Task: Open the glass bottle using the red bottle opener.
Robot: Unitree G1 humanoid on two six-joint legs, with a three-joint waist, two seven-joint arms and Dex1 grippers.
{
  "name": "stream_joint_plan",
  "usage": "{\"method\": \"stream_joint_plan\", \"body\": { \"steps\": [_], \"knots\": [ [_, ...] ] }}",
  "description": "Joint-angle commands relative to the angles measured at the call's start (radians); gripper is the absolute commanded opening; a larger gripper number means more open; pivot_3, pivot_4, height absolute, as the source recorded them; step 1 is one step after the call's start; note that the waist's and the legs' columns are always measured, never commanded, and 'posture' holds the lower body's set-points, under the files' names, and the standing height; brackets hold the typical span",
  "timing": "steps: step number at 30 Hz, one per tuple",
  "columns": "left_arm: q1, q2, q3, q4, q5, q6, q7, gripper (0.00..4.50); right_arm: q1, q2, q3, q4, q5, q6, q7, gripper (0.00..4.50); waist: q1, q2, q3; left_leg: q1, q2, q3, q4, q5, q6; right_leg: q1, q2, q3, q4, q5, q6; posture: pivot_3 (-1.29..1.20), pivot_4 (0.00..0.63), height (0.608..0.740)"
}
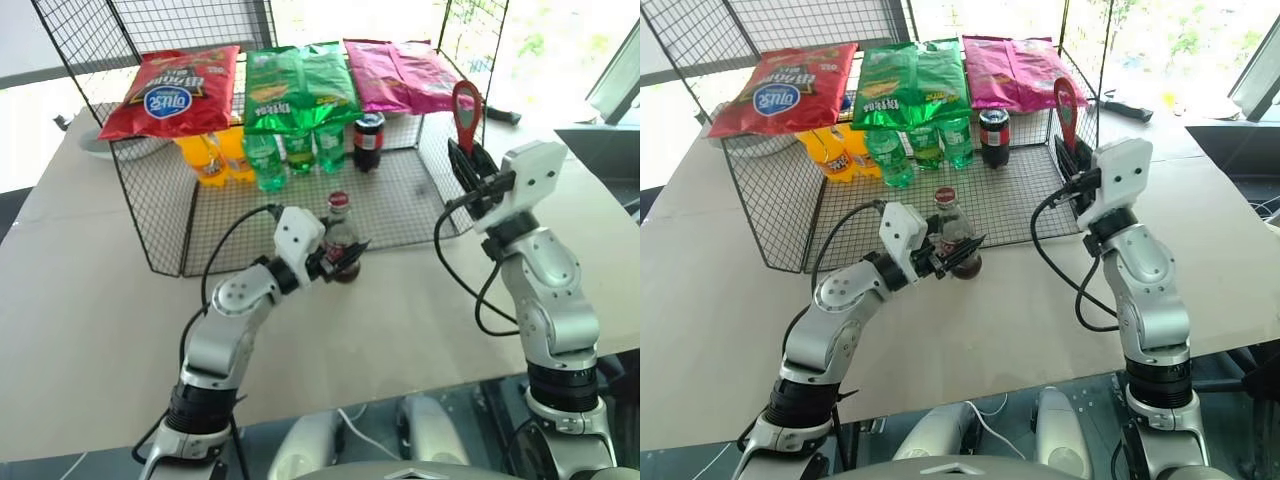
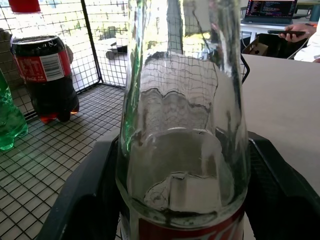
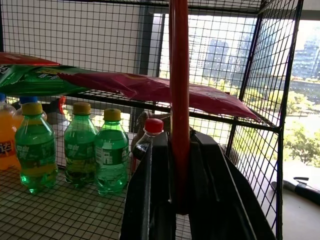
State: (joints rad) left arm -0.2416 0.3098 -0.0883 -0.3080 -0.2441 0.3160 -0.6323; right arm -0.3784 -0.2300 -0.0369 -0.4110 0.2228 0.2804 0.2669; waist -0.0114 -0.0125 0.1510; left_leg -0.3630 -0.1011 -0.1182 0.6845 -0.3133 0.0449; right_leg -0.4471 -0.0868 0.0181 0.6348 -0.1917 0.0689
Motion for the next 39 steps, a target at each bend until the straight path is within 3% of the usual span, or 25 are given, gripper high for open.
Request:
{"method": "stream_joint_plan", "body": {
  "steps": [1,13,25,29,30,32,35,37,39],
  "knots": [
    [-0.002,0.001,0.009,-0.028,-0.03,-0.035,-0.012,4.38,-0.027,0.002,-0.001,-0.018,0.006,-0.01,0.0,0.0,0.0,0.0,0.0,0.0,0.0,0.0,0.0,0.0,0.0,0.0,0.0,0.0,0.0,0.0,0.0,0.0,0.15,0.74],
    [-0.029,-0.029,0.081,-0.072,-0.171,-0.054,-0.009,4.45,-0.023,0.004,0.001,-0.013,0.006,-0.016,0.003,0.0,0.0,0.0,0.0,0.0,0.0,0.0,0.0,0.0,0.0,0.0,0.0,0.0,0.0,0.0,0.0,0.0,0.15,0.74],
    [0.0,-0.009,0.042,-0.047,-0.148,-0.076,-0.043,4.45,-0.007,-0.005,0.026,-0.003,0.021,-0.004,0.051,0.0,-0.001,0.0,0.0,0.0,0.0,0.0,0.0,0.0,0.0,0.0,0.0,0.0,0.0,0.0,0.0,0.0,0.15,0.74],
    [-0.002,-0.015,0.039,-0.035,-0.141,-0.088,-0.04,4.45,0.055,-0.054,0.105,-0.008,-0.01,-0.018,0.137,0.0,0.001,0.0,0.0,0.0,0.0,0.0,0.0,0.0,0.0,0.0,0.0,0.0,0.0,0.0,0.0,0.0,0.15,0.74],
    [-0.003,-0.016,0.038,-0.032,-0.138,-0.092,-0.038,3.97,0.059,-0.063,0.117,-0.01,-0.014,-0.022,0.147,0.0,0.001,0.0,0.0,0.0,0.0,0.0,0.0,0.0,0.0,0.001,0.0,0.0,-0.001,0.0,0.0,0.0,0.15,0.74],
    [-0.003,-0.016,0.037,-0.029,-0.136,-0.096,-0.036,3.43,0.061,-0.071,0.128,-0.013,-0.017,-0.025,0.157,0.0,-0.001,0.0,0.0,0.0,0.0,0.0,0.0,0.0,0.0,0.0,0.0,0.0,-0.001,0.0,0.0,0.0,0.15,0.74],
    [-0.003,-0.019,0.032,-0.022,-0.129,-0.102,-0.034,2.04,0.061,-0.097,0.167,-0.011,-0.054,-0.048,0.19,0.0,0.0,0.0,0.0,0.0,0.0,0.0,0.0,0.0,0.0,0.001,0.0,0.0,-0.001,0.0,0.0,0.0,0.15,0.74],
    [0.0,-0.019,0.029,-0.021,-0.128,-0.101,-0.03,1.64,0.062,-0.11,0.184,-0.005,-0.08,-0.069,0.198,0.0,0.002,0.0,-0.001,0.001,0.0,0.0,0.0,0.0,0.0,0.002,0.0,-0.001,-0.001,0.0,0.0,0.0,0.15,0.74],
    [0.002,-0.015,0.027,-0.016,-0.122,-0.102,-0.027,1.59,0.054,-0.128,0.206,0.011,-0.124,-0.11,0.21,0.0,0.002,0.0,-0.001,0.001,0.0,0.0,0.0,0.0,0.0,0.002,0.0,-0.001,-0.001,0.0,0.0,0.0,0.15,0.74]
  ]
}}
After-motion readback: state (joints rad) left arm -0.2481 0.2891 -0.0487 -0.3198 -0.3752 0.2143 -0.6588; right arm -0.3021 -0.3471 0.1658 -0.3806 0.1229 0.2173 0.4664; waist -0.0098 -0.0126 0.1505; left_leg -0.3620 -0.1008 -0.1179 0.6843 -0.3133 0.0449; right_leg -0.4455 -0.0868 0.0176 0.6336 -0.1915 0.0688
